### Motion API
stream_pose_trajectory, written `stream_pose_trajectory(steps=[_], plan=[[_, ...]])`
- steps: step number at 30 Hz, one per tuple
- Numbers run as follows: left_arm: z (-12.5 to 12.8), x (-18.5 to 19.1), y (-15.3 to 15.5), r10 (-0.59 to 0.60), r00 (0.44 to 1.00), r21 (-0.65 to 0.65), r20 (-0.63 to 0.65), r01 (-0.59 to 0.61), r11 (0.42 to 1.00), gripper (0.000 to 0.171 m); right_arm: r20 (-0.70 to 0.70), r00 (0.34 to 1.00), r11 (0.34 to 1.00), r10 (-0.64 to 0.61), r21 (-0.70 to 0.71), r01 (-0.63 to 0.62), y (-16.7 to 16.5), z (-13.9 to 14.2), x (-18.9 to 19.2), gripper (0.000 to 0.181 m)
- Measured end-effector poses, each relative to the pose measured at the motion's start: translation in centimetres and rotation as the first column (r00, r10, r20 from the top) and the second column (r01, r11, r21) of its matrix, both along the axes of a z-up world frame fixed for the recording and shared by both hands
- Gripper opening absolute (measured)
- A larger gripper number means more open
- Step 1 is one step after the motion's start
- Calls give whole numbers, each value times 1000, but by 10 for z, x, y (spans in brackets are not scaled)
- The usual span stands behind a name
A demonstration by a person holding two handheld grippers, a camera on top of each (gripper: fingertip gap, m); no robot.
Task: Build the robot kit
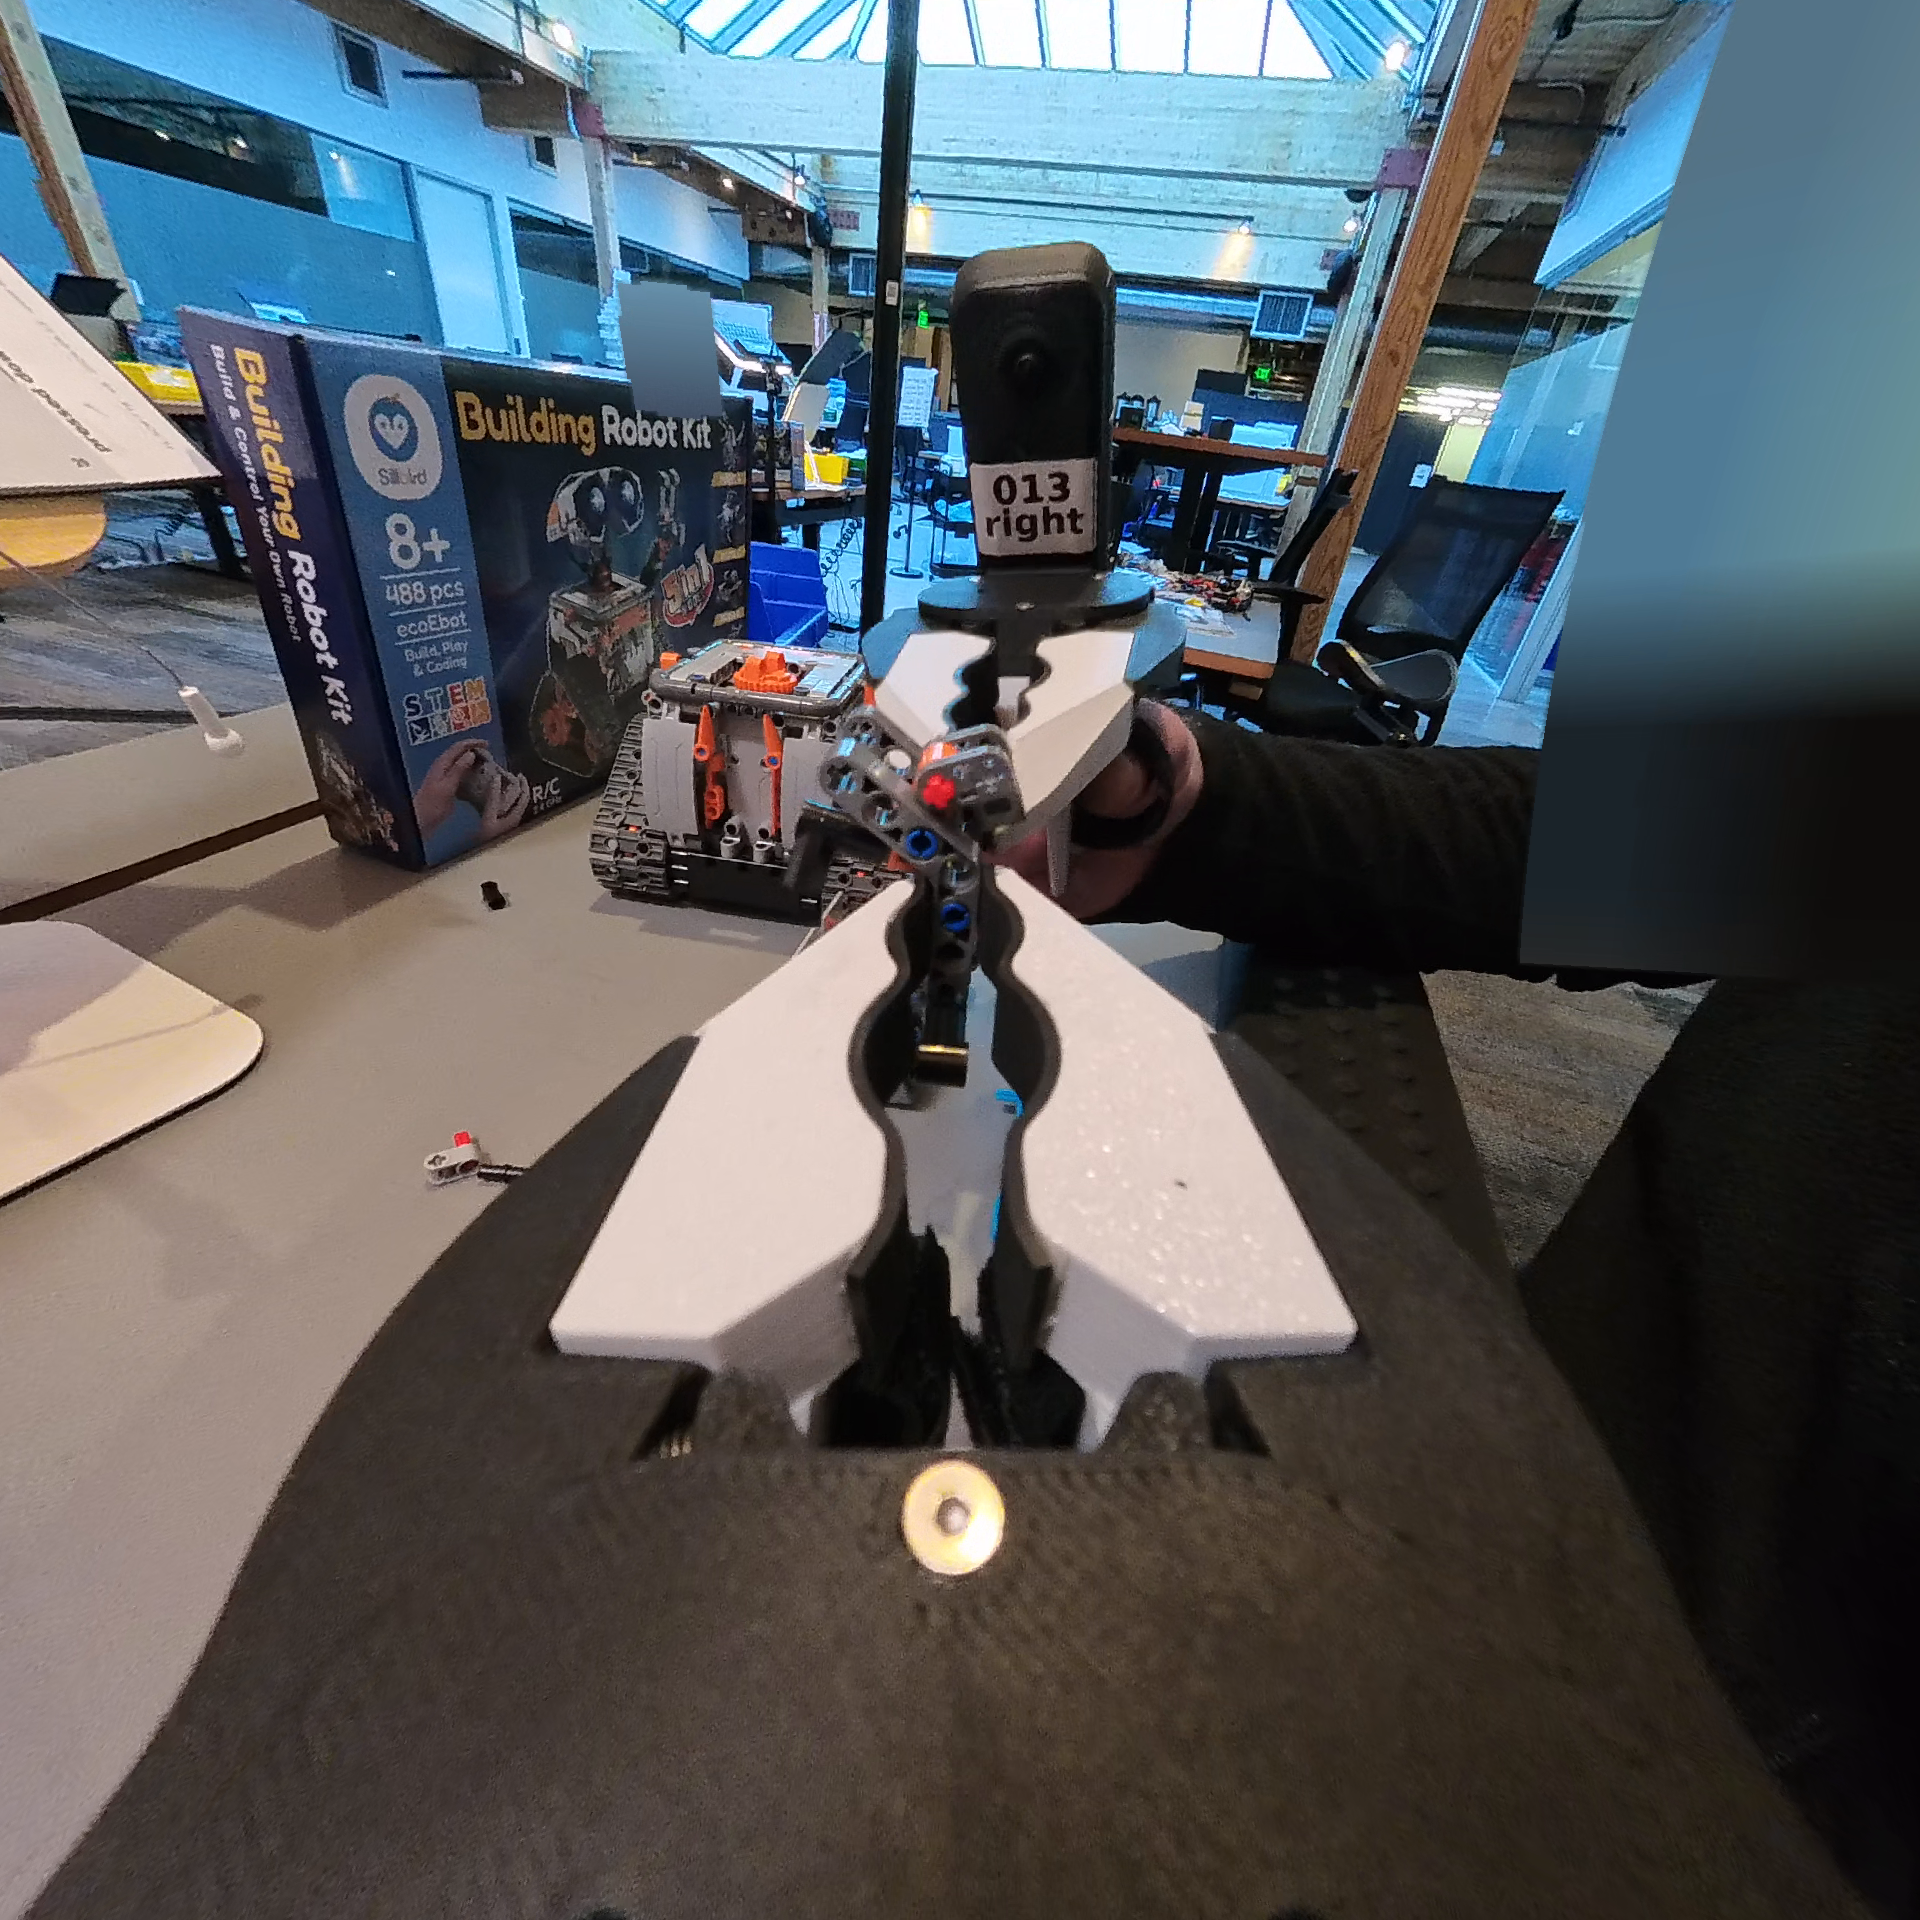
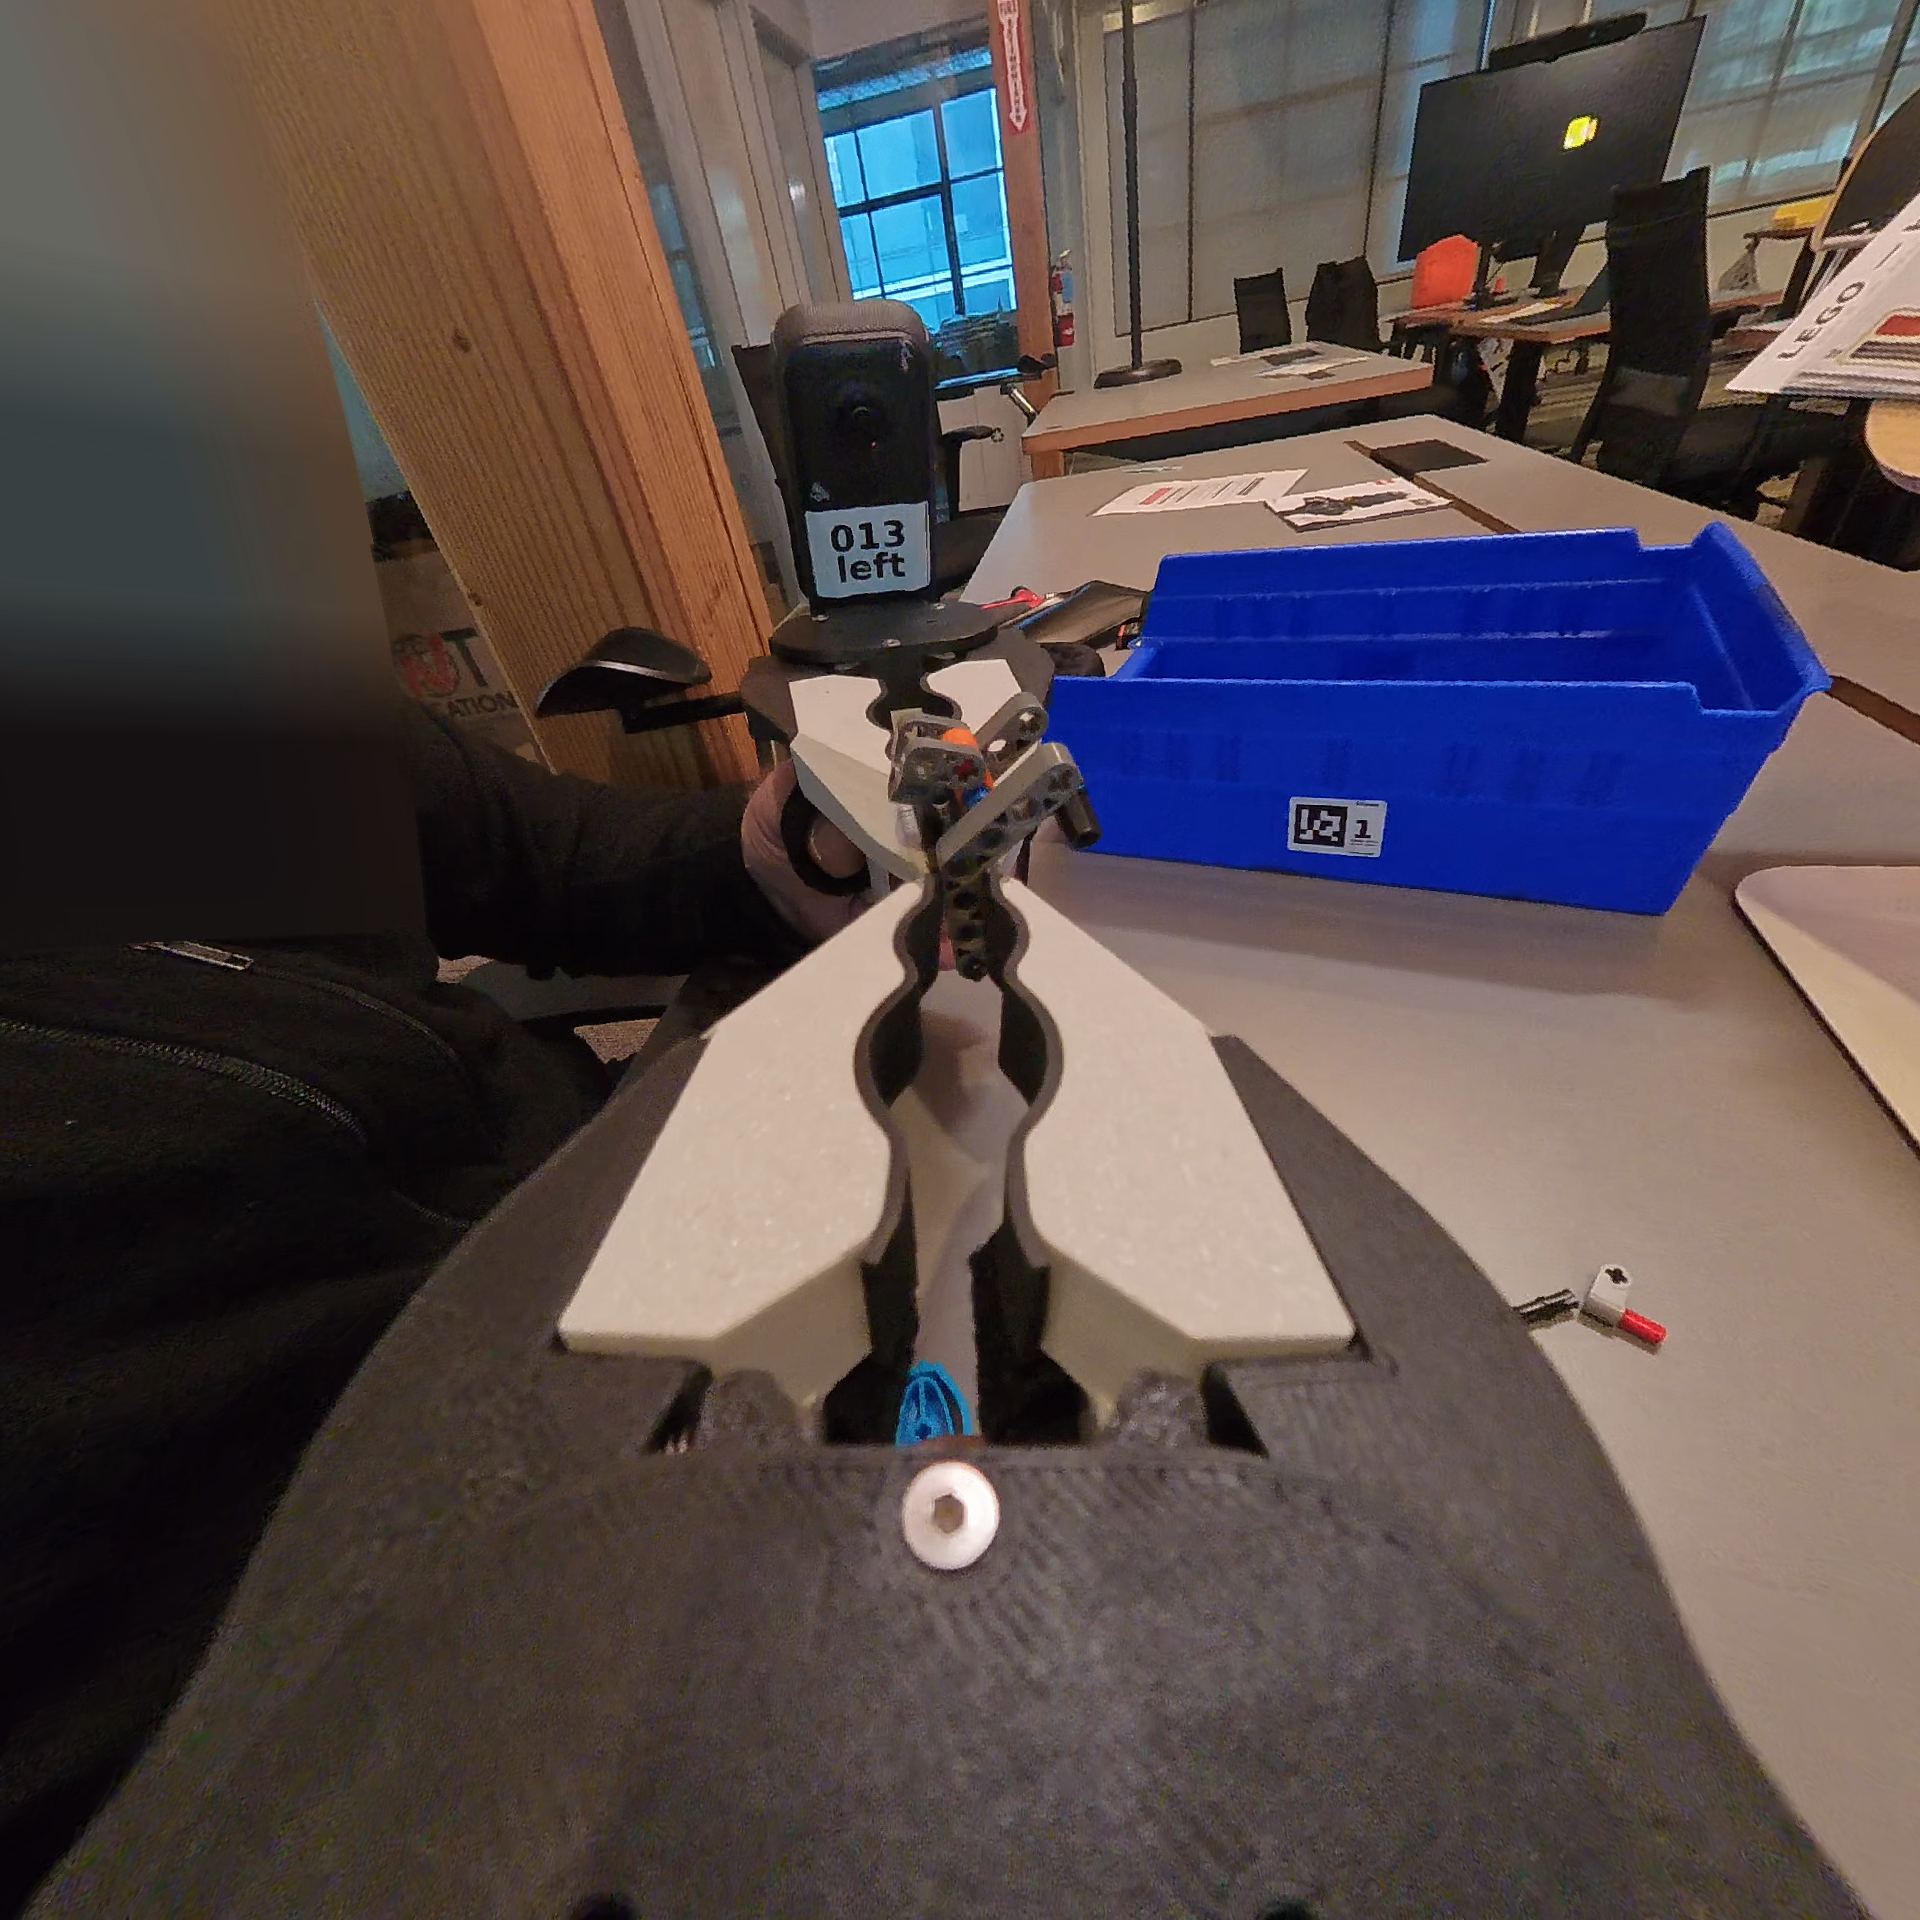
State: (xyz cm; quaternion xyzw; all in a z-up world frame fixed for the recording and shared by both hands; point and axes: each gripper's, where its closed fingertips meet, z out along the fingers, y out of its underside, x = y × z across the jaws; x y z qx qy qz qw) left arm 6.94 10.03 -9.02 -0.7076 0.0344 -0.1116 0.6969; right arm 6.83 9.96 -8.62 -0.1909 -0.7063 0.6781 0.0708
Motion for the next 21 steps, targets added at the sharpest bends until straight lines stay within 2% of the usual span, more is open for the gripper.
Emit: stream_pose_trajectory(steps=[5,12,14,18,21], plan=[[0,2,0,-13,1000,3,2,13,1000,6,-8,1000,1000,9,20,-9,-1,-1,2,5],[-3,8,-3,-62,998,-1,15,62,998,5,-32,999,994,37,100,-33,-5,-5,7,4],[-7,5,-2,-42,999,-22,-4,42,999,5,-26,1000,989,15,145,-11,-4,-11,3,4],[-10,2,-2,-24,1000,-22,-13,24,999,6,-22,1000,995,-4,98,6,-4,-9,1,5],[-6,3,-3,1,993,1,-117,-1,1000,6,45,998,998,35,-53,-33,2,3,4,7]])
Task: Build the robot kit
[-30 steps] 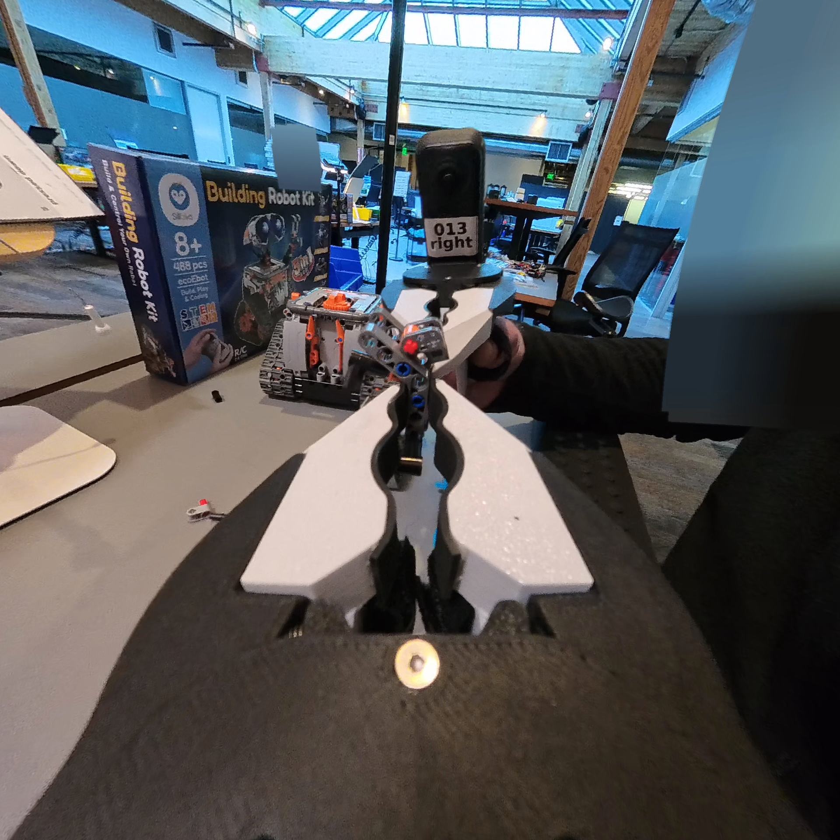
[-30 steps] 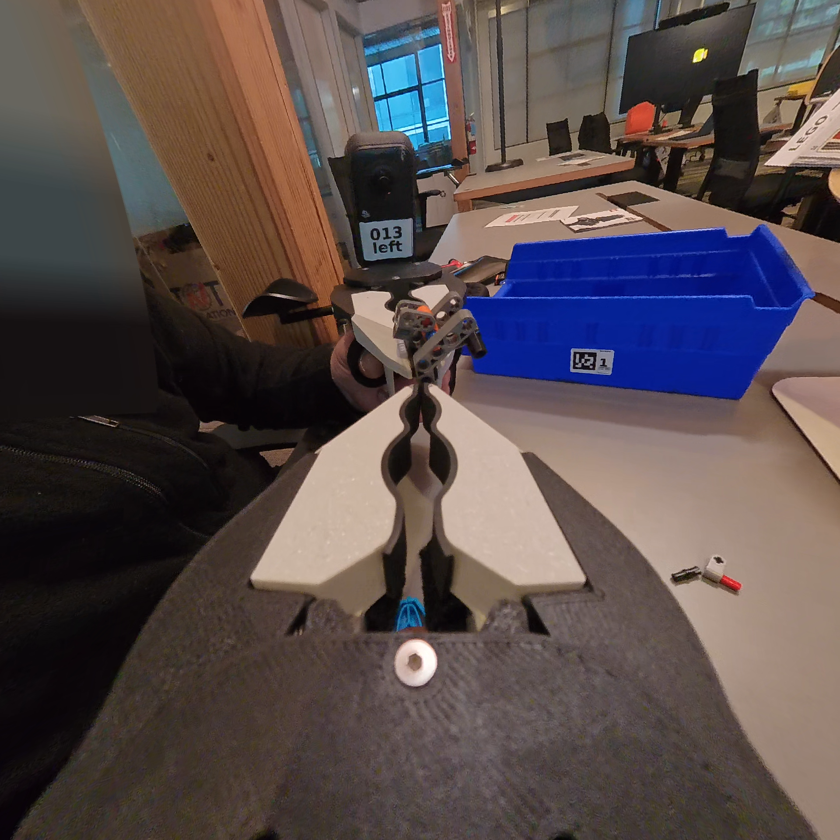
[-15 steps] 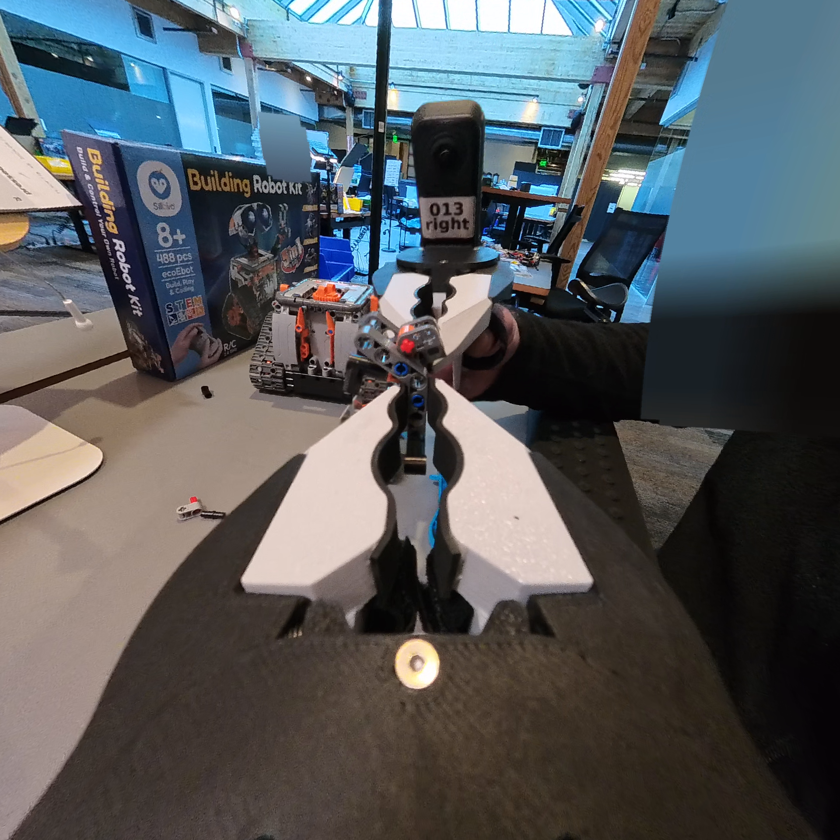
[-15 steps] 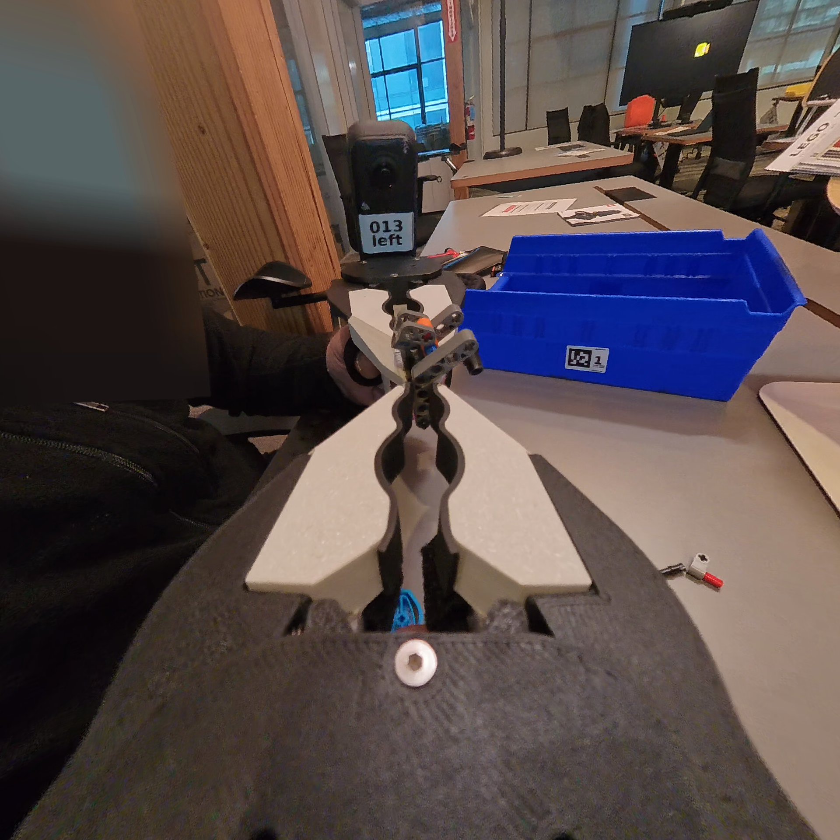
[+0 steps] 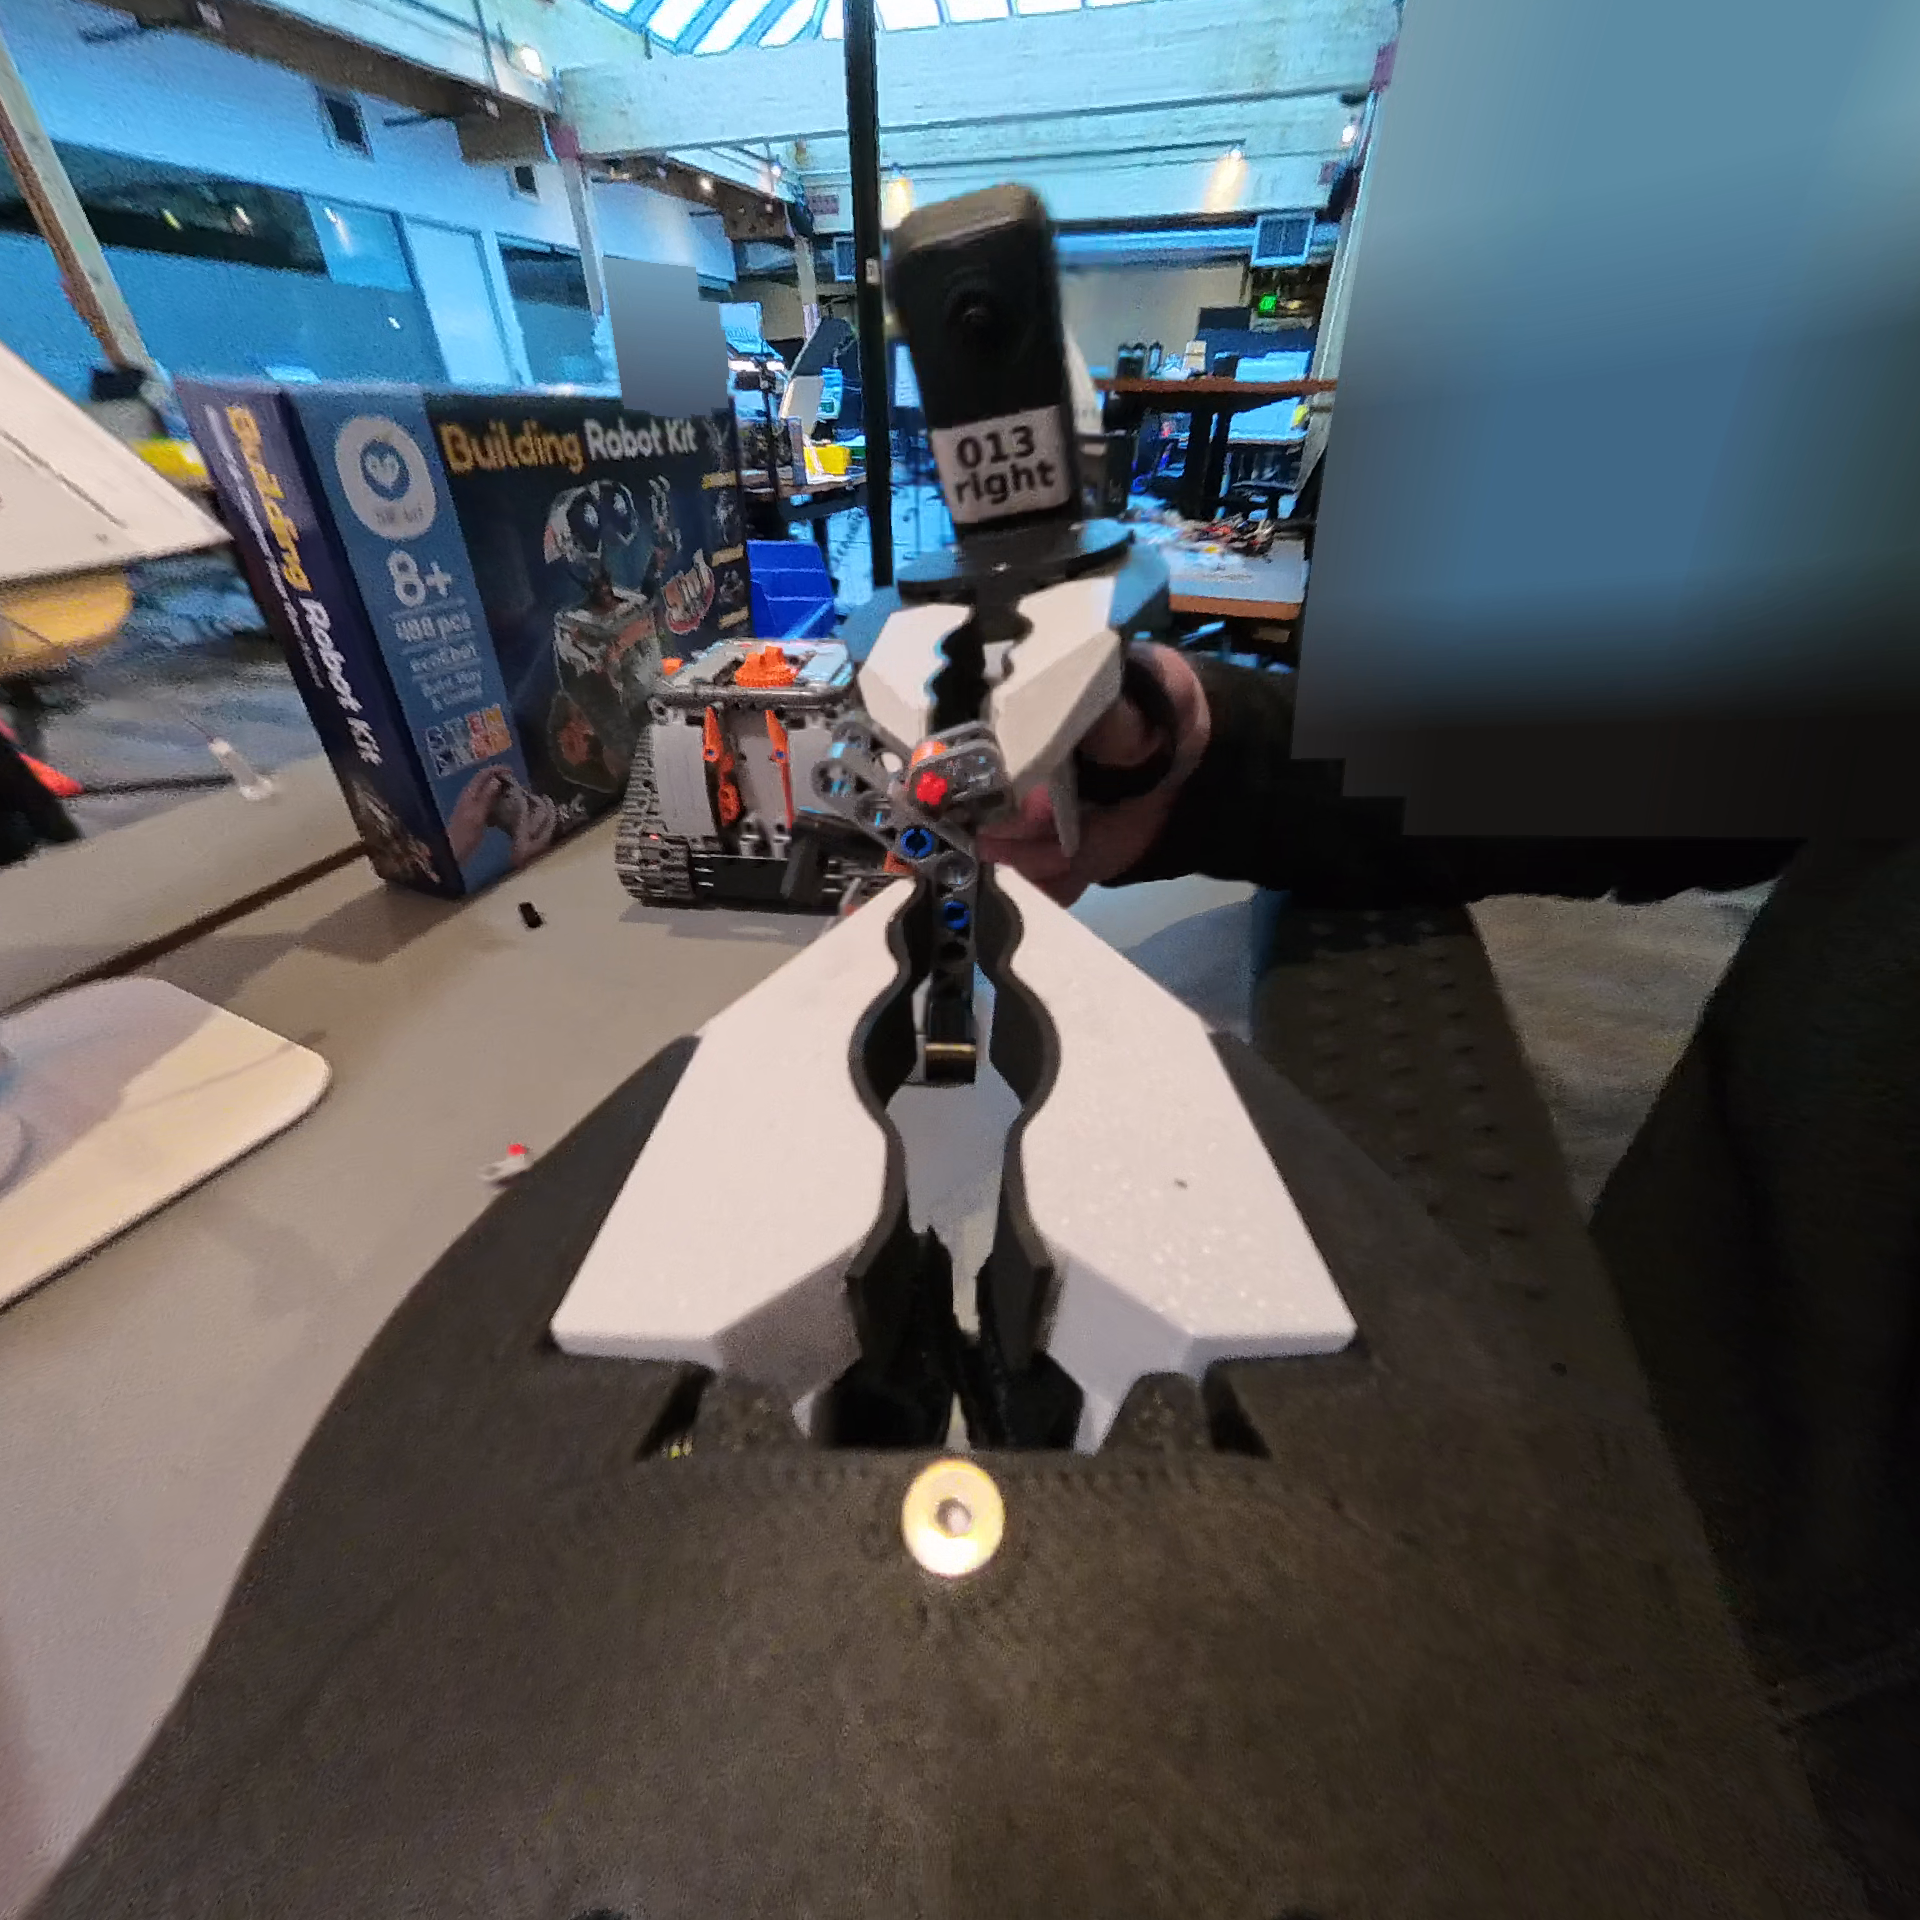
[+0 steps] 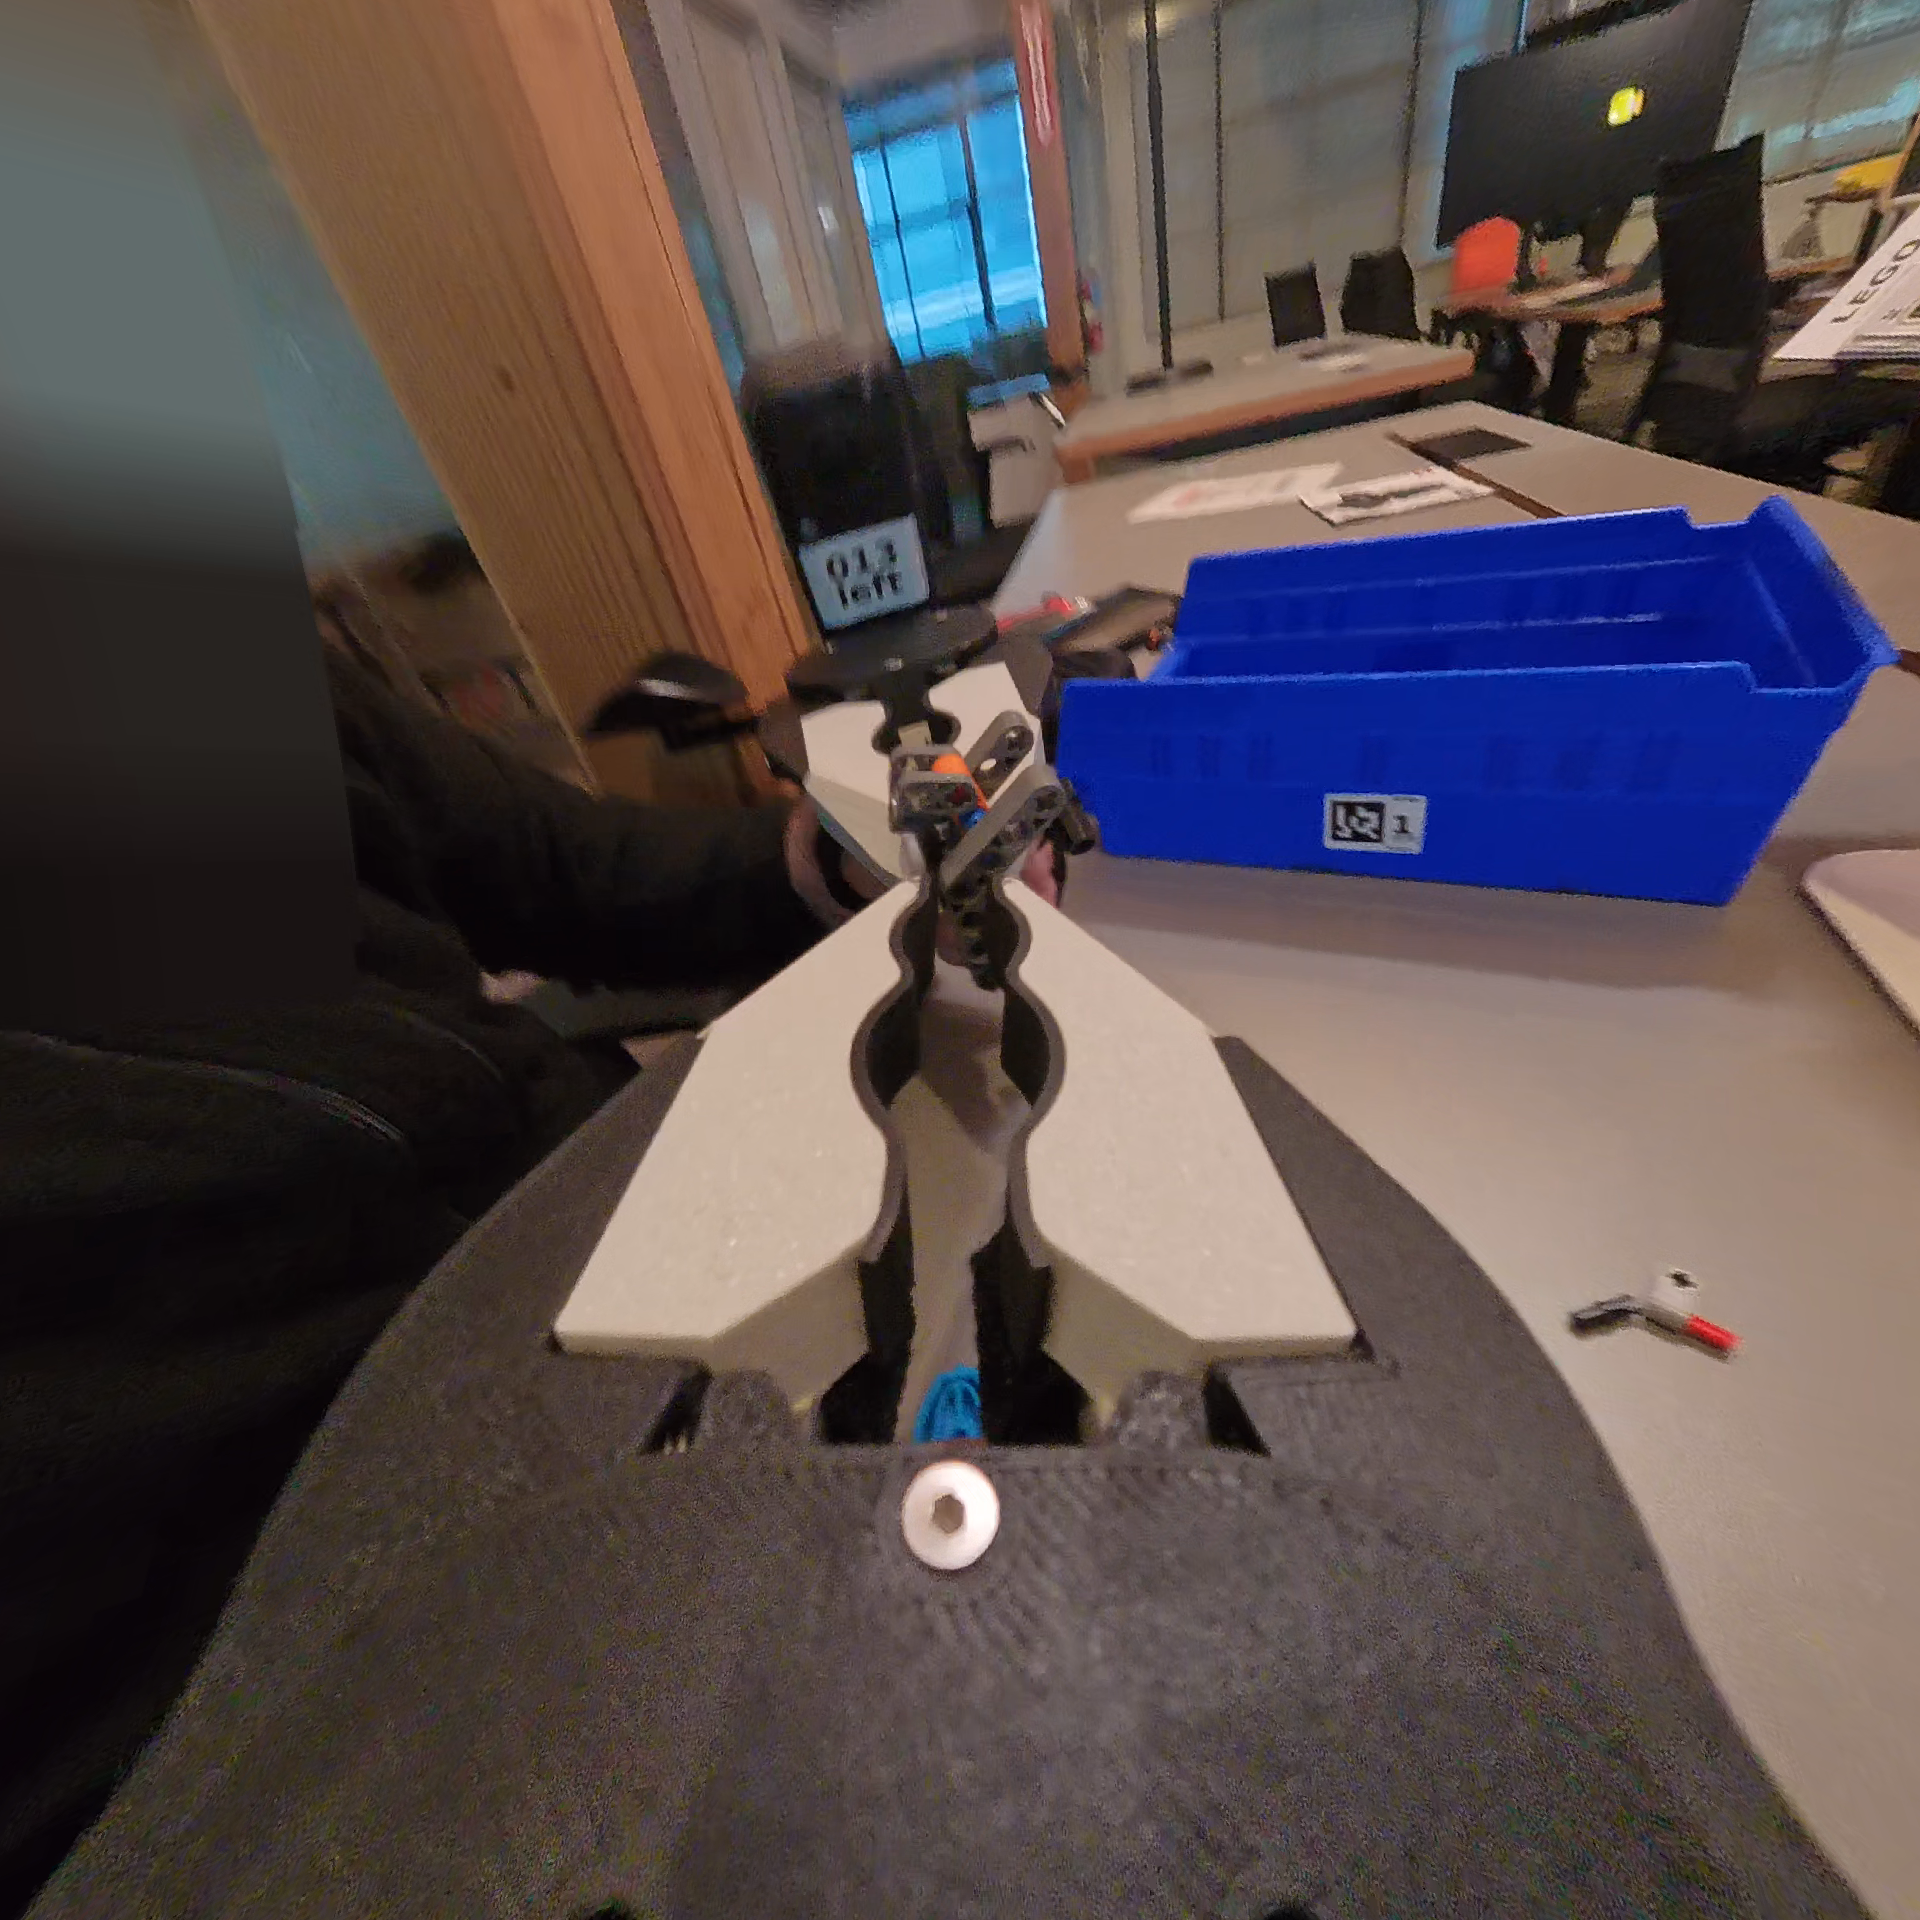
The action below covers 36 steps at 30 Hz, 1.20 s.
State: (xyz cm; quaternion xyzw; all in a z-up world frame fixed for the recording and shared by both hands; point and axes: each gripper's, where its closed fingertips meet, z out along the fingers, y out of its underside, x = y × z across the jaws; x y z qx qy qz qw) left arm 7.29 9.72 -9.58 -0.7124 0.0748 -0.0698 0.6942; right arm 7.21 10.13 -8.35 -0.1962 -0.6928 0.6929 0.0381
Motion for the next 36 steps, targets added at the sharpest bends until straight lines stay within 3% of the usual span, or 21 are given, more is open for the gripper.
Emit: stream_pose_trajectory(steps=[6,10,14,20,26,30,36], plan=[[4,8,-1,36,976,38,-217,-28,999,5,69,995,991,70,-115,-61,-1,5,7,10],[3,11,-1,63,943,38,-327,-53,998,6,53,994,987,93,-140,-85,-2,9,12,4],[4,10,-1,105,904,51,-414,-92,994,6,53,995,989,88,-124,-81,-3,6,12,12],[2,17,-1,146,798,75,-585,-126,989,7,-4,995,989,98,-107,-98,-8,11,20,7],[6,19,-3,139,824,87,-549,-108,990,12,-101,993,996,61,-55,-67,-5,14,23,5],[21,25,-8,86,910,124,-407,-39,992,22,-162,986,999,32,-15,-35,-2,17,24,5],[22,30,-9,-52,977,112,-208,77,991,12,-225,974,1000,26,22,-21,-3,19,27,5]])
